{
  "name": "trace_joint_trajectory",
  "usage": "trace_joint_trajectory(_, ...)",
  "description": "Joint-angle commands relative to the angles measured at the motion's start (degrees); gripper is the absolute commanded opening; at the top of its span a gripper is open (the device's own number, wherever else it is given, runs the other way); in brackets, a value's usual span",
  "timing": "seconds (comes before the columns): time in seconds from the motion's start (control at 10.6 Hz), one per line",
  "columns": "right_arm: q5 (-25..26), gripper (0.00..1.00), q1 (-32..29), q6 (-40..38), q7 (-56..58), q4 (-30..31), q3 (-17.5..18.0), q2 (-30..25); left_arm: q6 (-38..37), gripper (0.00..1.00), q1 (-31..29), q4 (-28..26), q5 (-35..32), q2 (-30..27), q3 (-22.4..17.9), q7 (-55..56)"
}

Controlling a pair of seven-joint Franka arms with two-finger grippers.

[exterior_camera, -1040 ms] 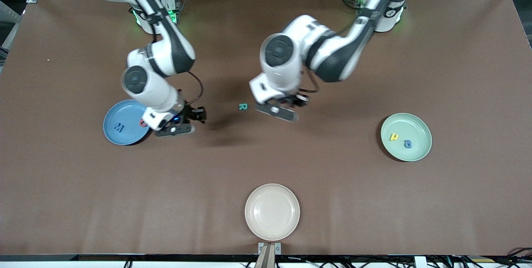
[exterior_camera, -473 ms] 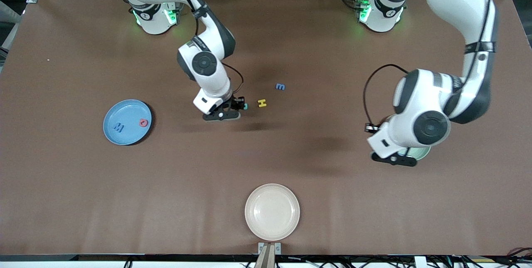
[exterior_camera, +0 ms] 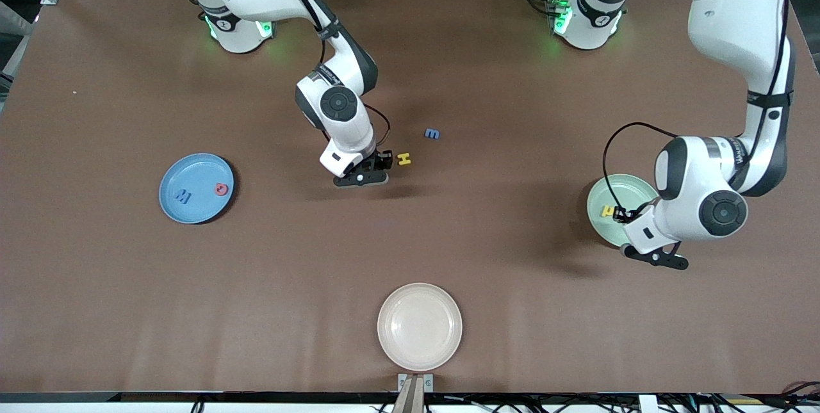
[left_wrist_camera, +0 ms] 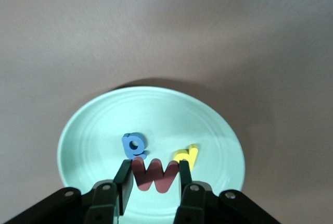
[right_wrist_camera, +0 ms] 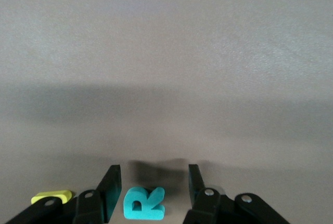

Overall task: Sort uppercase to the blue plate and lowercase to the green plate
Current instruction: 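Carry the pink w to the green plate and open the left gripper, then grasp the teal R with the right gripper while the left gripper returns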

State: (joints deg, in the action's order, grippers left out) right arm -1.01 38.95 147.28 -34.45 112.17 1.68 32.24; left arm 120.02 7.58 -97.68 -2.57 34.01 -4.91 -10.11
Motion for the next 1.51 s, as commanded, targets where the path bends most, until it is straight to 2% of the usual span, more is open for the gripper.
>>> trace_joint_trajectory(0.0,0.92,0.60,1.04,0.11,-1.24,-0.81,-0.01,0.63,3.55,0.40,1.21,-3.48,-0.06,-0.96,-1.68,-0.61)
trace_joint_trajectory(0.09,0.92,0.60,1.22,0.11,-1.24,-0.72,-0.01,0.89,3.56,0.99,1.30,-3.57,0.11,-1.39,-1.77,-0.26)
trace_joint_trajectory(0.38,0.83,0.60,1.83,-0.06,-1.24,0.50,-0.01,0.89,1.72,1.00,4.01,-4.01,0.02,-4.20,-1.77,0.27)
trace_joint_trajectory(0.57,0.92,0.60,2.27,-0.32,-1.24,0.86,-0.01,0.80,-2.66,1.00,7.87,-4.10,0.20,-7.62,-1.51,2.97)
trace_joint_trajectory(0.76,0.92,0.59,2.45,-0.59,-1.06,1.12,0.08,0.89,-4.18,1.00,15.50,-6.46,1.78,-10.88,-0.98,12.01)
trace_joint_trajectory(0.85,0.92,0.58,2.36,-0.68,-0.80,1.21,0.08,0.80,-4.18,1.00,18.32,-6.82,1.87,-10.72,0.68,16.31)
trace_joint_trajectory(1.04,0.92,0.50,2.45,-0.68,-0.18,1.30,0.08,0.80,-3.83,1.00,18.09,-7.43,1.35,-10.54,8.56,25.98)
trace_joint_trajectory(1.13,0.92,0.43,2.36,-0.76,0.08,1.21,0.08,0.80,-2.61,1.00,18.52,-8.57,1.26,-10.45,11.39,29.33)
trace_joint_trajectory(1.42,0.92,0.33,2.36,-0.76,0.08,1.21,-0.01,0.80,9.66,1.00,18.88,-16.03,1.17,-10.19,18.60,36.02)
